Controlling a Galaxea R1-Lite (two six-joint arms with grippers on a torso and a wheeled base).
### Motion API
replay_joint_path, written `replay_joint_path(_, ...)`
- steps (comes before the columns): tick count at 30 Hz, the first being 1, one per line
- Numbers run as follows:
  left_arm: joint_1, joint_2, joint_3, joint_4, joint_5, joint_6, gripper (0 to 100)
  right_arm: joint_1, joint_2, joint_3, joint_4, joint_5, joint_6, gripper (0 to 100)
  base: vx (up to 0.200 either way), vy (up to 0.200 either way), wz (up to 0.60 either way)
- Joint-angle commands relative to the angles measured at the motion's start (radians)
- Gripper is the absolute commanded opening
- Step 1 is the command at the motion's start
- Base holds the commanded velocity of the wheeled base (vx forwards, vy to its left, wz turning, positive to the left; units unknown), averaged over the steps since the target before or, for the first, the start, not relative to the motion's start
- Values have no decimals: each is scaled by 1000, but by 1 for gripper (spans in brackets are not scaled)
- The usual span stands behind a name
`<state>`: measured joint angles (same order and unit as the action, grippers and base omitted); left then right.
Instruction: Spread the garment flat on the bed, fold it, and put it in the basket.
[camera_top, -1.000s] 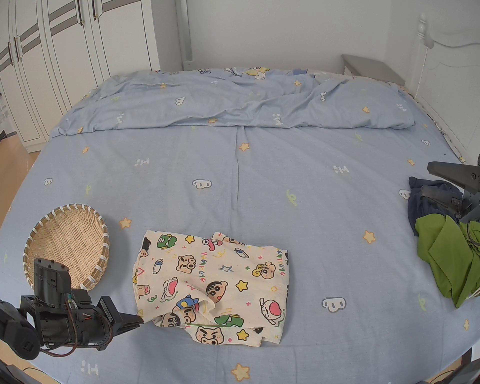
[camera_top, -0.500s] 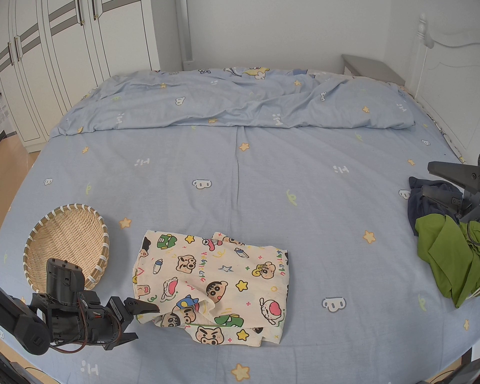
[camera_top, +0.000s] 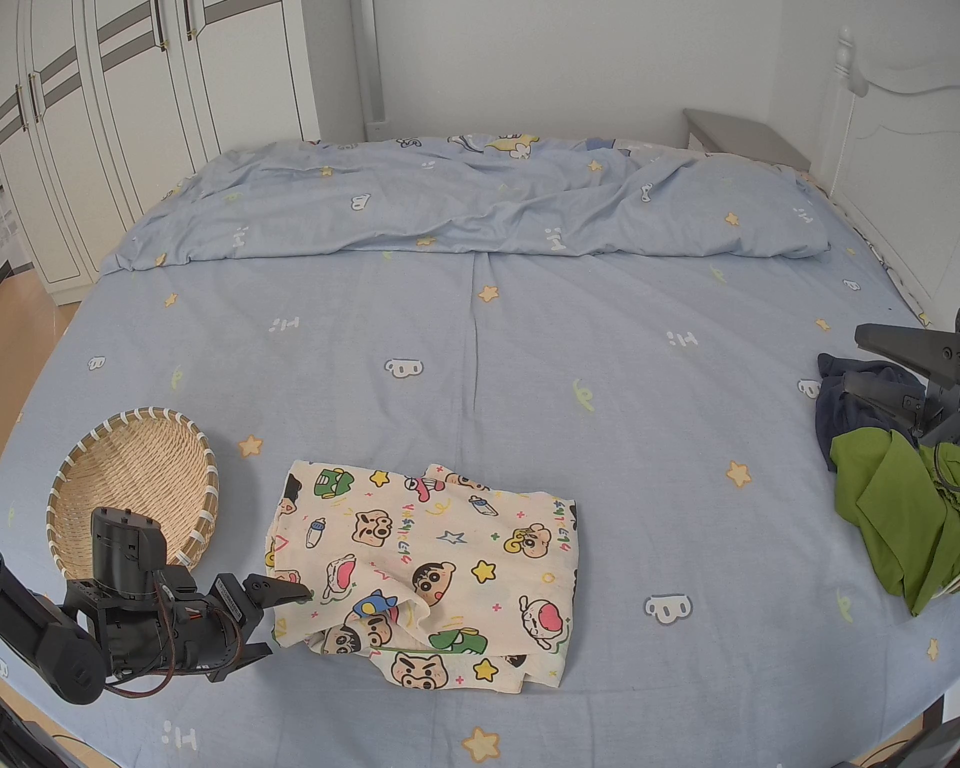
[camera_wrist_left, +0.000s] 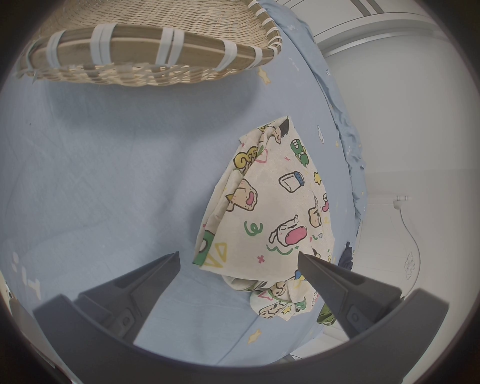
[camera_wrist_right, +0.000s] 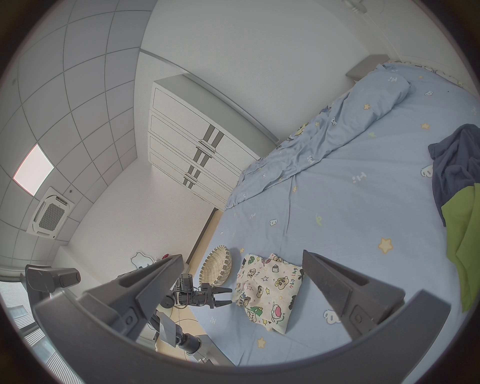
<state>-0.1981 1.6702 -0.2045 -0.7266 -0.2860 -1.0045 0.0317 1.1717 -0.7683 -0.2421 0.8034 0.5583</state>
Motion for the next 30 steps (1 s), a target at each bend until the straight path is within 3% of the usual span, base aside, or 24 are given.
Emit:
replay_joint_path(1,-1,13,2,-1,1,0,100,1,0,0,0,0,0,100,0,0,0)
replay_joint_path(6,-1,29,-1,-1,1,1,100,1,0,0,0,0,0,100,0,0,0)
replay_joint_path(7,-1,34,-3,-1,1,1,0,1,0,0,0,0,0,100,0,0,0)
replay_joint_path(23,5,39,7,-1,1,9,0,1,-1,0,0,0,0,100,0,0,0)
replay_joint_path(30,80,39,28,1,-1,104,0,2,-1,0,0,0,0,100,0,0,0)
